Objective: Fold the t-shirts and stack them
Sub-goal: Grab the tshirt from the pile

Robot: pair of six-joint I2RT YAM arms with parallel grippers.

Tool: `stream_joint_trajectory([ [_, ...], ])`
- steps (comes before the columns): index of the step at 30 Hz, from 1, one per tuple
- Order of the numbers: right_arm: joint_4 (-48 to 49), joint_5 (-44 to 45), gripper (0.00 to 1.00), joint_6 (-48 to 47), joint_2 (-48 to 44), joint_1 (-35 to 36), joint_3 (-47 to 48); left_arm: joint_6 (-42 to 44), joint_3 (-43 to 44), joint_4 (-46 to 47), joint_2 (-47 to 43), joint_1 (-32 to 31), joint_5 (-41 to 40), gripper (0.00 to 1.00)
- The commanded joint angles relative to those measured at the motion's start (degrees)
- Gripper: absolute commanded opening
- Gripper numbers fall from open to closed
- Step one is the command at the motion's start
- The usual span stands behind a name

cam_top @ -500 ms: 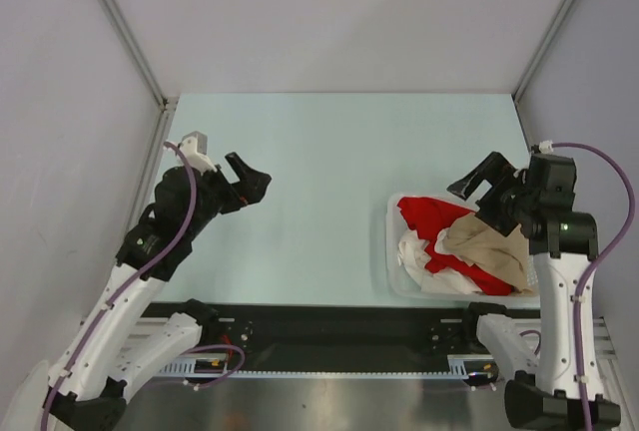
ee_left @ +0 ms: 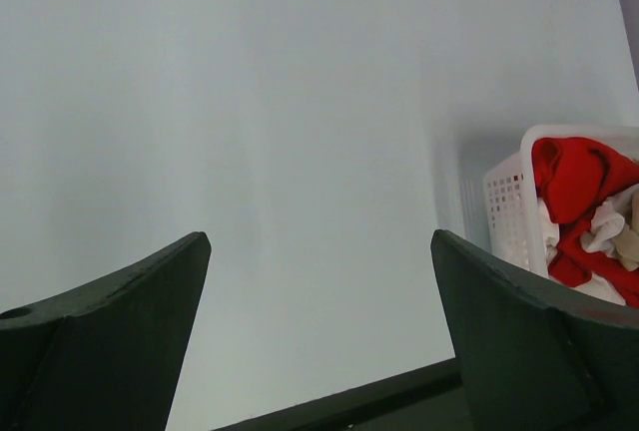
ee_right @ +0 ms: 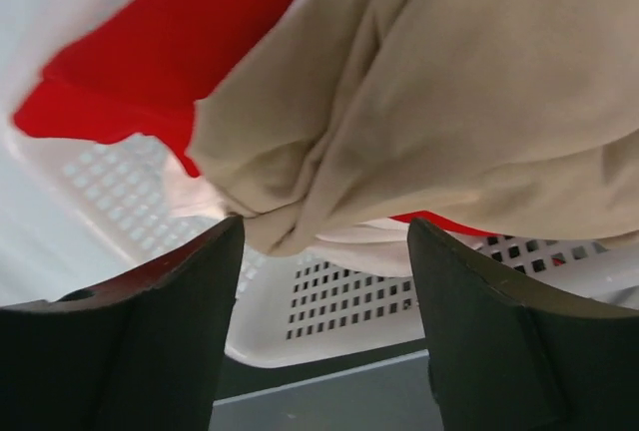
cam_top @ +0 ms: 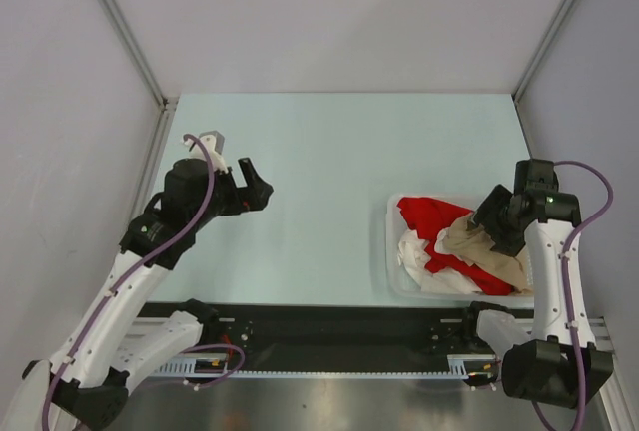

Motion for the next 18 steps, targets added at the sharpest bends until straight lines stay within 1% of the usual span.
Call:
stream_joint_trajectory([
  [1,2.82,8.19,0.70,0.40,-1.85,1.55,-3.82,1.89,0.94,2.28,1.88,0.31,2.88,1.00],
  [5,7.14,6.87,0.68,4.34,1.64,3.93,-6.12,1.45,1.99,3.78,4.17,0.31,4.20,1.00],
  [6,7.94,7.39,0.66,5.40,2.36,4.28,-6.47,1.45,2.25,3.95,4.96,0.31,4.21,1.00],
  [8,9.61,9.05,0.58,6.90,3.50,4.37,-7.26,1.45,3.22,3.69,5.58,0.31,4.21,1.00],
  [11,11.37,10.56,0.41,6.12,3.51,4.28,-7.00,1.53,4.01,3.25,6.81,0.31,4.21,1.00],
  [12,11.11,11.69,0.33,5.77,3.51,4.28,-5.78,1.53,4.54,3.16,6.98,0.31,4.21,1.00],
  [13,10.42,12.40,0.18,6.11,3.59,4.28,-4.38,1.45,4.72,3.25,7.25,0.31,4.21,1.00],
  [14,9.10,12.75,0.12,6.11,3.59,4.28,-3.15,1.27,5.15,3.16,7.42,0.31,4.29,1.00],
  [15,8.48,12.58,0.10,5.85,3.51,4.28,-0.18,1.18,5.33,3.08,7.69,0.31,4.21,1.00],
  [16,7.87,12.58,0.02,5.94,3.42,4.28,1.77,1.01,5.51,3.08,7.86,0.31,5.60,0.99],
  [17,6.38,12.50,0.00,5.85,3.33,4.28,3.70,0.83,5.77,2.99,8.39,0.31,5.70,0.99],
  [18,5.76,12.49,0.00,5.68,3.24,4.46,9.03,0.74,6.12,2.99,8.56,0.31,6.13,0.99],
])
